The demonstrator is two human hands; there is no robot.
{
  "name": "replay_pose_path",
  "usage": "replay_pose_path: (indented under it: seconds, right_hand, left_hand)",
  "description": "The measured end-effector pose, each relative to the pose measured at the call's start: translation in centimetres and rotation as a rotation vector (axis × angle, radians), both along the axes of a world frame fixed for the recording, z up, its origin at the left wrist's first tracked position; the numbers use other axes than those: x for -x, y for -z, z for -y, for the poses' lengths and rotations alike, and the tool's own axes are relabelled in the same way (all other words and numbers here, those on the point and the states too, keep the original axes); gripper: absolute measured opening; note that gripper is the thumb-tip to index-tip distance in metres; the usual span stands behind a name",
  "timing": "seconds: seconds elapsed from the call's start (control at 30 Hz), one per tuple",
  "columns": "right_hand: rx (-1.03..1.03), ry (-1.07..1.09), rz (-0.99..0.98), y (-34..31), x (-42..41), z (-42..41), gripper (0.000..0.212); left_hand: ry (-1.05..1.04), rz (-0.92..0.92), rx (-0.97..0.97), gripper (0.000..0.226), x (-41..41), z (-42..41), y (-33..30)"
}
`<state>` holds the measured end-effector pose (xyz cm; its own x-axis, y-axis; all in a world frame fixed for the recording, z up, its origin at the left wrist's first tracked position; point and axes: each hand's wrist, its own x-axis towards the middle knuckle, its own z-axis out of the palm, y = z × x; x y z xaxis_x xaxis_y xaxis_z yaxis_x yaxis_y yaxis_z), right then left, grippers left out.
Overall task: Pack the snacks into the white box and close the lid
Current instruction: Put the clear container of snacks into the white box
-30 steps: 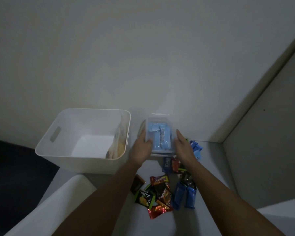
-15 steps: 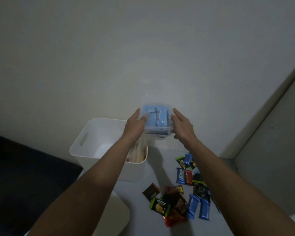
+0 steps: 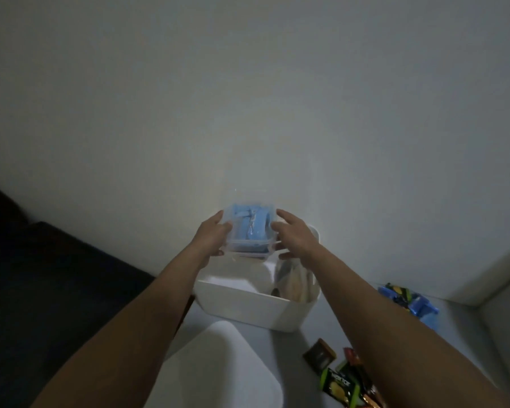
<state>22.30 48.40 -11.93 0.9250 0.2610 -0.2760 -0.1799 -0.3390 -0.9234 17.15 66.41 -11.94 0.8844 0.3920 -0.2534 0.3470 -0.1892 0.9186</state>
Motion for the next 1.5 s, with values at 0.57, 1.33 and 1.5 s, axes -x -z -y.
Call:
replay_pose_path:
  seconds: [0.57, 1.33, 1.5]
  right_hand:
    - [0.099, -0.11, -0.442, 12.8, -2.0, -6.0, 0.043]
    - [0.195, -0.353, -0.284, 12.5, -0.7, -7.4, 0.074]
    - [0.327, -0.284, -0.244, 11.2, -1.3, -6.9, 0.079]
  left_hand:
    - [0.265, -0.632, -0.244, 0.031, -3.9, -6.0, 9.0]
    - [-0.06, 0.035, -0.581, 0.052, -3.0, -7.8, 10.1]
    - [-0.076, 0.064, -0.559, 0.048, -2.6, -7.6, 9.8]
